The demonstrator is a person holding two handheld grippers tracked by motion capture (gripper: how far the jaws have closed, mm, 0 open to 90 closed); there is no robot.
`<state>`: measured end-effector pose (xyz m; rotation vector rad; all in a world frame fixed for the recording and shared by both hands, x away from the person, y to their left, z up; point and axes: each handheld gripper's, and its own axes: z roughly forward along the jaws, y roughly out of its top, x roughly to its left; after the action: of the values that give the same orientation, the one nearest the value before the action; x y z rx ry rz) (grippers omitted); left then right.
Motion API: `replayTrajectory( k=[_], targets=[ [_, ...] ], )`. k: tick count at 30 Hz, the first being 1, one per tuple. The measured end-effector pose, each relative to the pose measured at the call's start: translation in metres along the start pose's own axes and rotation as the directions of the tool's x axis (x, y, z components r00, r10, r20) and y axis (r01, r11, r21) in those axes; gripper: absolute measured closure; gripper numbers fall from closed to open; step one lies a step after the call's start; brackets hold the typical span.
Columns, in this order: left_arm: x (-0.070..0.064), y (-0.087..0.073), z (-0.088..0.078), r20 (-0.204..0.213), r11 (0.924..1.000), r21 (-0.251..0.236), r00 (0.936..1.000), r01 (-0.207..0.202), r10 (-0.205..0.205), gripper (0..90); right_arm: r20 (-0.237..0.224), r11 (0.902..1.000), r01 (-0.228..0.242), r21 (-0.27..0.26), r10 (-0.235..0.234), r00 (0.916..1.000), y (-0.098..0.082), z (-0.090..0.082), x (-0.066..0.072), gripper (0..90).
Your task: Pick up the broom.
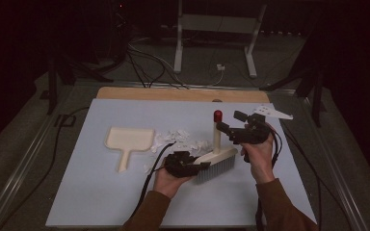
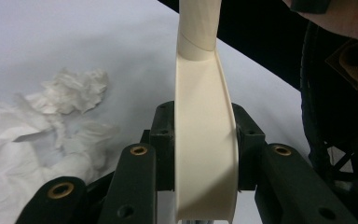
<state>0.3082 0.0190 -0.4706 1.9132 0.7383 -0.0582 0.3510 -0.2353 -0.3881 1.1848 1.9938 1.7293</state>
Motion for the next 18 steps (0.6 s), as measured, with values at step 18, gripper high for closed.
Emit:
replayTrajectory(
  k=[18],
  targets=[
    [0.020,0.008,-0.042,-0.009,0.9990,-0.010,0.9990,-0.043,0.043,69.5,-0.092,0.9791,0.152,0.135,-0.140,0.9858,-0.004,0.012,0.012,0.6]
  ],
)
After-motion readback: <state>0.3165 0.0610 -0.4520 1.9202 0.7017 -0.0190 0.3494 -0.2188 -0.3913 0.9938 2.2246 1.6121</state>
